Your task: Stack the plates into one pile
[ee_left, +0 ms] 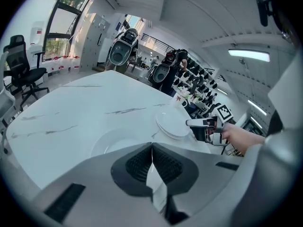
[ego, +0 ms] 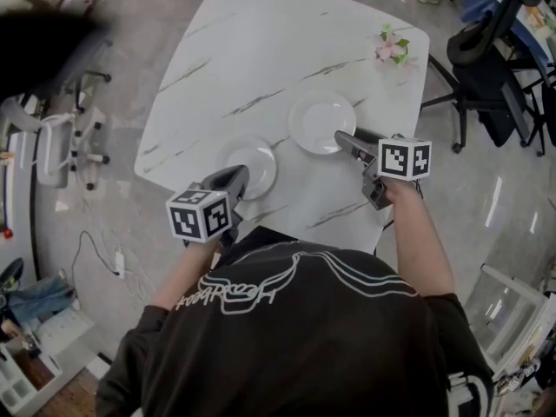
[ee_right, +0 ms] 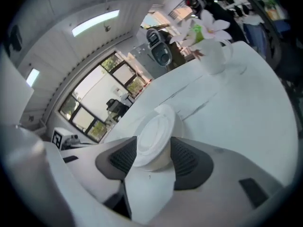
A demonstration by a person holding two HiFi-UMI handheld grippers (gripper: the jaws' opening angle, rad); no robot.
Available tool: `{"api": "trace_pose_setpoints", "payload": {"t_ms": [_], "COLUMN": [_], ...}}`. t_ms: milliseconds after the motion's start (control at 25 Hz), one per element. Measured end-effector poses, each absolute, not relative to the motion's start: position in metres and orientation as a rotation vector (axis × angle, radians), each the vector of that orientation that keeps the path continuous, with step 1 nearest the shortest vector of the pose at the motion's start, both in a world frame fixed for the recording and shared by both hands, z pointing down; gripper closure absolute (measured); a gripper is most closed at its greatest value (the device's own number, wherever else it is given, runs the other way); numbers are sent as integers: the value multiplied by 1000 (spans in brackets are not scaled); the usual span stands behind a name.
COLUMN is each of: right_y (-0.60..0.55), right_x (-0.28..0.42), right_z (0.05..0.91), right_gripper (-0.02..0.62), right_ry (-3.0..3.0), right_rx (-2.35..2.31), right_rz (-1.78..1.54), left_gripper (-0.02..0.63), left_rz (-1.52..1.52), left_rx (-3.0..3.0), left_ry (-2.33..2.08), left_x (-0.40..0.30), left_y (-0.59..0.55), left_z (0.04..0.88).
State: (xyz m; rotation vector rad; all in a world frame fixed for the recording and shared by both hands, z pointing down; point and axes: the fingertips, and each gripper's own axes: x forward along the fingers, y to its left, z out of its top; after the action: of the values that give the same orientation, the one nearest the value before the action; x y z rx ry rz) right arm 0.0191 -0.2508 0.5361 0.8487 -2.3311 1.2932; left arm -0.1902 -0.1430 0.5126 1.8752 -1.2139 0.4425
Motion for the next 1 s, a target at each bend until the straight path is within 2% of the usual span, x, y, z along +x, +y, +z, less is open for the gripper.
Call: {"api": "trace_pose_setpoints", "payload": {"t_ms": [240,520,720,1000], "right_y": [-237,-233,-221,-181], "right_x": [9,22,10,-43], "right_z": [539,536,510,481], "right_gripper": [305,276,275,275], "right_ry": [-2287,-2200,-2282,-2427], "right_rx": [685,694,659,510], "right_rz": [904,593,613,704], "left_gripper": [581,581,582,581], "left_rz": [447,430,418,394], "left_rx": [1880,1875,1885,1880], "left_ry": [-1205,-1233,-1266,-1333], "left_x": [-184,-188,-189,-198], "left_y": [-138,-133,-127,-111], "left_z": [514,511,503,496]}}
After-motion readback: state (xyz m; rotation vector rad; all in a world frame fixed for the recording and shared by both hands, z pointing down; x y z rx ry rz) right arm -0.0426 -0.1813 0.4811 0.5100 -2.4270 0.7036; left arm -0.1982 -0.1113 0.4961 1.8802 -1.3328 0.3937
